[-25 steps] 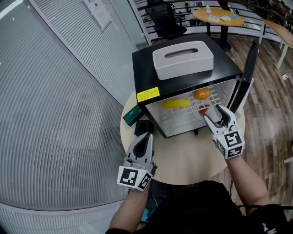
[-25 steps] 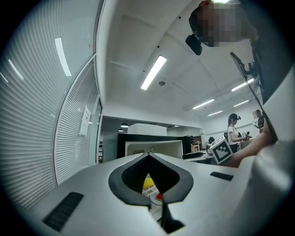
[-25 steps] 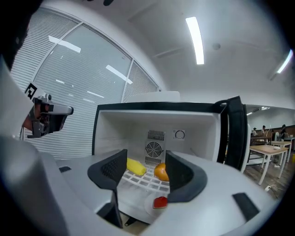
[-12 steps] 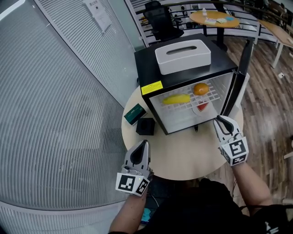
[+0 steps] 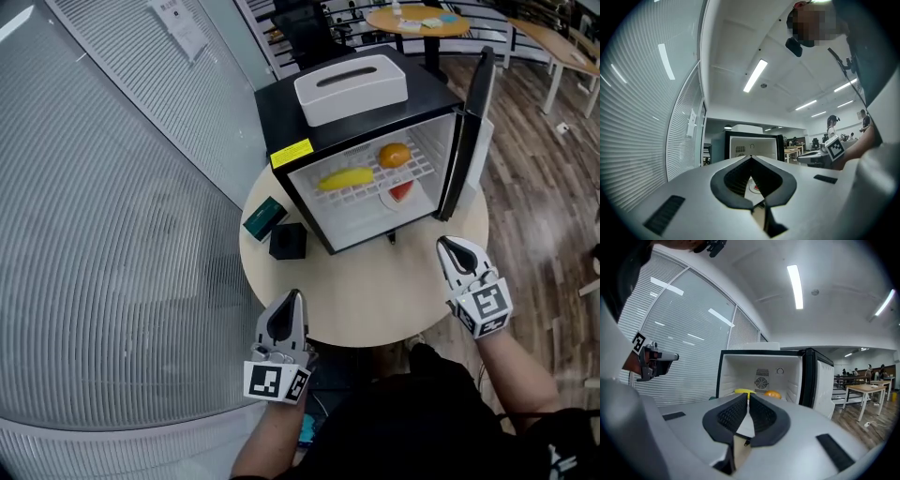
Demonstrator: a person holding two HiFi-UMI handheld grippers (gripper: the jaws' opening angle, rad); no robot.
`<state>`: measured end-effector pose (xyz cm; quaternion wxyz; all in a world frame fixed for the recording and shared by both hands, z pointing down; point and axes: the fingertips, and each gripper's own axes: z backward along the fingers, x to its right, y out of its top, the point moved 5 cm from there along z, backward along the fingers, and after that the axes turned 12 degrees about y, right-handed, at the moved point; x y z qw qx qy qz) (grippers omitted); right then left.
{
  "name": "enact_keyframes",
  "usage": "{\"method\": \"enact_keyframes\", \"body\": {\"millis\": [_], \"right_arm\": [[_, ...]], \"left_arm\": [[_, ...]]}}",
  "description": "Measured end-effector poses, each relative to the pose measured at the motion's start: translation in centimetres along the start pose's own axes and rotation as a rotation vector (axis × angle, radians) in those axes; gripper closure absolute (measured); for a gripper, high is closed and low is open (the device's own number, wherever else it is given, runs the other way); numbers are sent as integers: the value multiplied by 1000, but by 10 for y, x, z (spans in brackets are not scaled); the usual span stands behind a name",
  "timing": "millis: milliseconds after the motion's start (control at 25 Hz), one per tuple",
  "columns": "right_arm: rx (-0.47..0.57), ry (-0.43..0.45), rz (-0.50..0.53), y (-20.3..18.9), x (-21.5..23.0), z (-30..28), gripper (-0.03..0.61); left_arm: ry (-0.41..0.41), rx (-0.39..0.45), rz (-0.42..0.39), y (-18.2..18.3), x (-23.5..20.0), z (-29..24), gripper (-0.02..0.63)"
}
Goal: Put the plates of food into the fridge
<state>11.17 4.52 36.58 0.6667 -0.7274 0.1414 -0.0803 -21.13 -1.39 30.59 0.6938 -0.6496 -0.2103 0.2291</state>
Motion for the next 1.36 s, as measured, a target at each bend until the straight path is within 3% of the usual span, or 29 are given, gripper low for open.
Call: {"method": "enact_keyframes", "body": {"millis": [520, 1360], "right_arm": [[-31, -35, -70, -38, -14, 30, 571], [-23, -28, -54, -36, 24, 24, 571]], "left_arm": [[-11, -45, 21, -20, 5, 16, 608], [-42, -45, -9, -15, 28, -27, 608]]}}
